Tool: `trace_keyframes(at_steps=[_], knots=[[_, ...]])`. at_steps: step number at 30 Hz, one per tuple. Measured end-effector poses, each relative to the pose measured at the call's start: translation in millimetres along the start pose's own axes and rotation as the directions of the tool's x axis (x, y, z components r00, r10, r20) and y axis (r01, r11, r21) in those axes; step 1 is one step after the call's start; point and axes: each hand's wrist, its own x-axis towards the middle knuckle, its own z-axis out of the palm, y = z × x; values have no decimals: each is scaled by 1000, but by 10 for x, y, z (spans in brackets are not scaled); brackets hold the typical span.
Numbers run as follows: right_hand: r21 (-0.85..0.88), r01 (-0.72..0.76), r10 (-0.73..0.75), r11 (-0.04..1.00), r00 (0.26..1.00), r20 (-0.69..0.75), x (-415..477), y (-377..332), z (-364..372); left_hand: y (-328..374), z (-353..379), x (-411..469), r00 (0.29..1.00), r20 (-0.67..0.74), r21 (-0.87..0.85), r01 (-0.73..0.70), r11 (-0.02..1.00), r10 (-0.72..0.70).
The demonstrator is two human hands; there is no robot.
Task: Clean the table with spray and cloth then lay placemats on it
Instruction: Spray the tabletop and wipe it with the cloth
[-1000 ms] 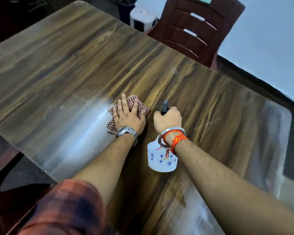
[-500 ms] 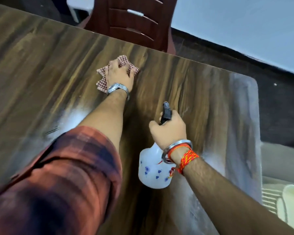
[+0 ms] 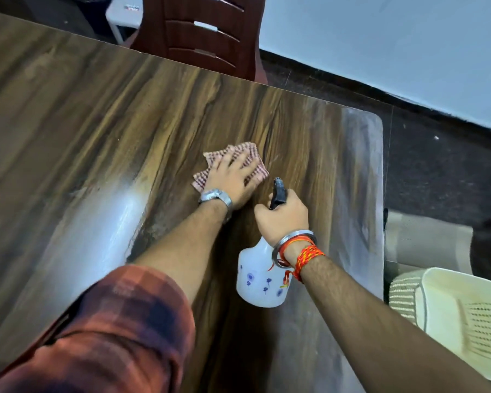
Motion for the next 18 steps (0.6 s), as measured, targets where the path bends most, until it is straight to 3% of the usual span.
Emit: trace_keyframes(at_steps=[4,11,18], knots=[[-52,59,-56,997,997,52,-358,313,-384,409,218,-852,1000,3,-22,-13,1000,13],[-117,199,-168,973,958,235,-1155,875,-1099,1027,517,-2394,967,-13,-51,255,966,-255],[-91,229,-187,969,925,332,-1756,1369,-1451,1982,835,-3377,981,53,-20,186,982,-185]])
